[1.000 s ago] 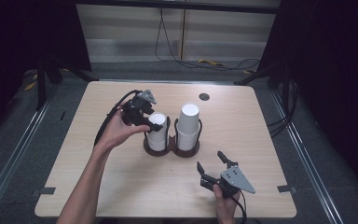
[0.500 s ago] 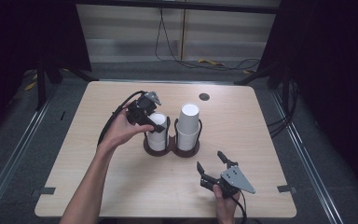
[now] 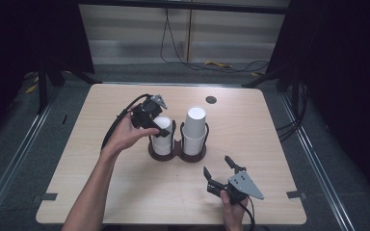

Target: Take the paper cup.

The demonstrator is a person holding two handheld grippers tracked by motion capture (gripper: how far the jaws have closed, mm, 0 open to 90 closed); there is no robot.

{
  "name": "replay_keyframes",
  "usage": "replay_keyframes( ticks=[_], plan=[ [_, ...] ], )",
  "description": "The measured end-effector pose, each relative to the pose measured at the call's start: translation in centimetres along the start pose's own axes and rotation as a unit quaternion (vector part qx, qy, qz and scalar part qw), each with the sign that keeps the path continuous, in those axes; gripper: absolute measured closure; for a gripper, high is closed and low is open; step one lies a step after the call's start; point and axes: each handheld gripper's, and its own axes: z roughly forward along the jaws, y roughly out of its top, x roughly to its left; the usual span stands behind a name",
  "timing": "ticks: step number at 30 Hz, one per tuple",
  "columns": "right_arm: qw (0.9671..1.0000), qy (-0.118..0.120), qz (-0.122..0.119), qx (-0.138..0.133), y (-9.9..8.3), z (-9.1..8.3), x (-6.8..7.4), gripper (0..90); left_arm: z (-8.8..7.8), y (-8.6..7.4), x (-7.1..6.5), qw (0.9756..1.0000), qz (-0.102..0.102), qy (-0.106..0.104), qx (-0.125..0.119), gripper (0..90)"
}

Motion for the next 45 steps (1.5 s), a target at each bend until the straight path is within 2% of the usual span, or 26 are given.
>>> replay_keyframes(
  ticks=[8,21,29,33,35,40,45],
  plan=[
    [1.0,-0.001,0.0,0.0,0.0,0.0,0.0,16.6,-0.2,0.2,-0.1,0.9999,0.009,0.001,0.004,31.8],
    [1.0,0.001,0.0,0.0,0.0,0.0,0.0,16.6,-0.8,0.5,-0.3,0.9999,0.011,0.0,0.002,33.2],
    [1.0,0.001,-0.001,0.0,0.0,0.1,-0.1,16.6,-1.2,0.5,-0.4,0.9999,0.011,0.003,-0.011,34.5],
    [1.0,0.002,-0.001,0.001,0.0,0.0,-0.1,16.6,-1.3,0.4,-0.2,0.9998,-0.001,0.0,-0.02,34.8],
    [1.0,0.002,-0.001,0.002,0.0,0.0,-0.1,16.6,-1.4,0.3,-0.1,0.9998,0.003,0.0,-0.02,35.0],
    [1.0,0.001,0.0,0.002,0.0,0.1,-0.1,16.6,-2.1,0.3,0.0,0.9991,-0.004,0.001,-0.041,35.2],
    [1.0,0.0,0.001,0.002,0.0,0.1,0.0,16.6,-2.7,0.3,0.1,0.9988,-0.007,-0.001,-0.048,35.2]
  ],
)
